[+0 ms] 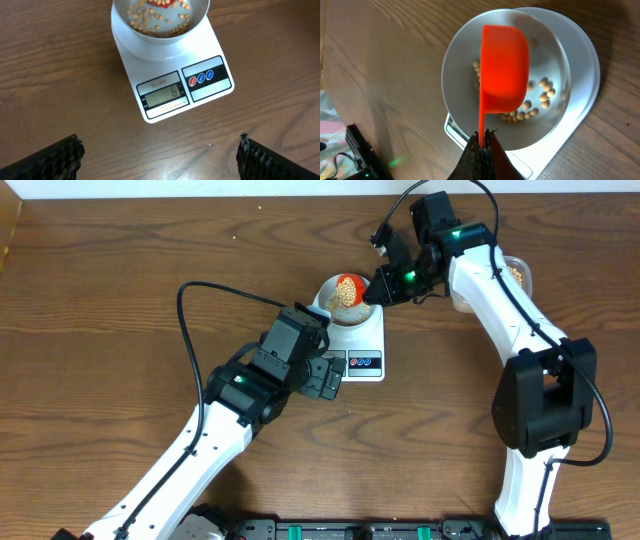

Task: Scoop item into bowl and weigh 50g on scale
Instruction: 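Tilt the red scoop with the right gripper to pour soybeans into bowl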

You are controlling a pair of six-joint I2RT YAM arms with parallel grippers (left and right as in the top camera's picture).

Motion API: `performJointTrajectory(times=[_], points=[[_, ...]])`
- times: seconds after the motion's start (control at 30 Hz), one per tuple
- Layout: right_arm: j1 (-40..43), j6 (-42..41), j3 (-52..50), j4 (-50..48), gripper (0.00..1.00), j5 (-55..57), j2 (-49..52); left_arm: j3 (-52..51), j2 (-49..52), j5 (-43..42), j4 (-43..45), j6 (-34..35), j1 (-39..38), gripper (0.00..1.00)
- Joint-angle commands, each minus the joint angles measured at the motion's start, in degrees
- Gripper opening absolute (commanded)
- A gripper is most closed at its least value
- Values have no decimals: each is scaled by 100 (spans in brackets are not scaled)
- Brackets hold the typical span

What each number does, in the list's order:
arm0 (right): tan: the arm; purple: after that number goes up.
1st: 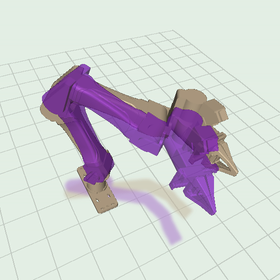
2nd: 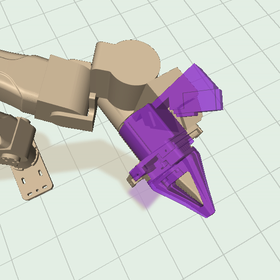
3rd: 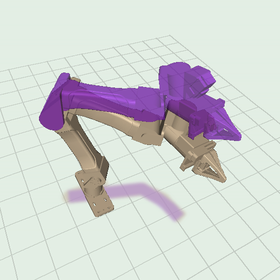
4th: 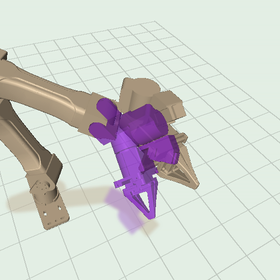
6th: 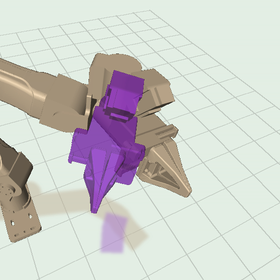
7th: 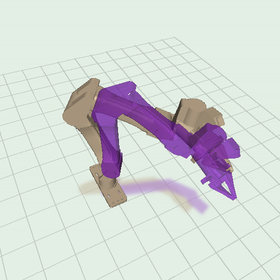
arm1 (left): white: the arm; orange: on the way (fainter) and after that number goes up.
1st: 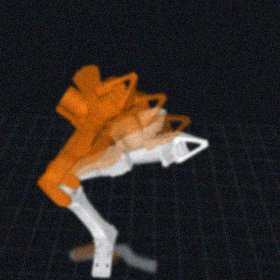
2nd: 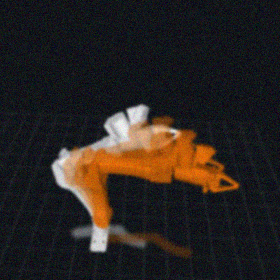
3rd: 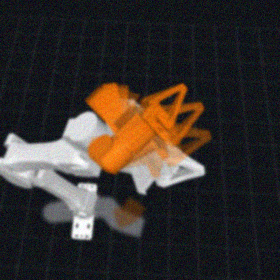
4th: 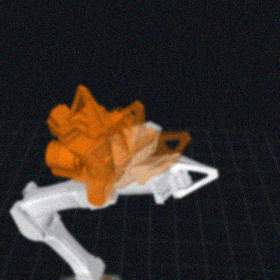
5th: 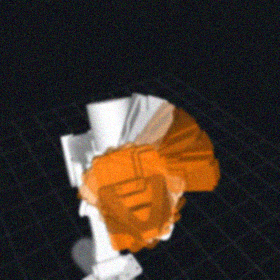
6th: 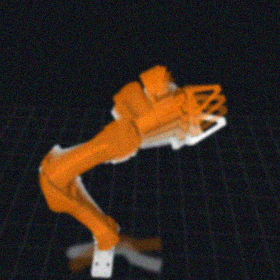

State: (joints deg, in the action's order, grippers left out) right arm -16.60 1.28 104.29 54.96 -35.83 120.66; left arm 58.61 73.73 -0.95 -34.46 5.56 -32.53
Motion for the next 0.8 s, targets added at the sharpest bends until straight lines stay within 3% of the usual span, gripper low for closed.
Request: performJointTrajectory(times=[0.0,0.77], points=[[-26,116,142,20,1,76,-227,24,-2,13,2,-55,-2,100],[317,166,142,20,1,-896,-227,24,-2,13,2,-55,-2,100]])
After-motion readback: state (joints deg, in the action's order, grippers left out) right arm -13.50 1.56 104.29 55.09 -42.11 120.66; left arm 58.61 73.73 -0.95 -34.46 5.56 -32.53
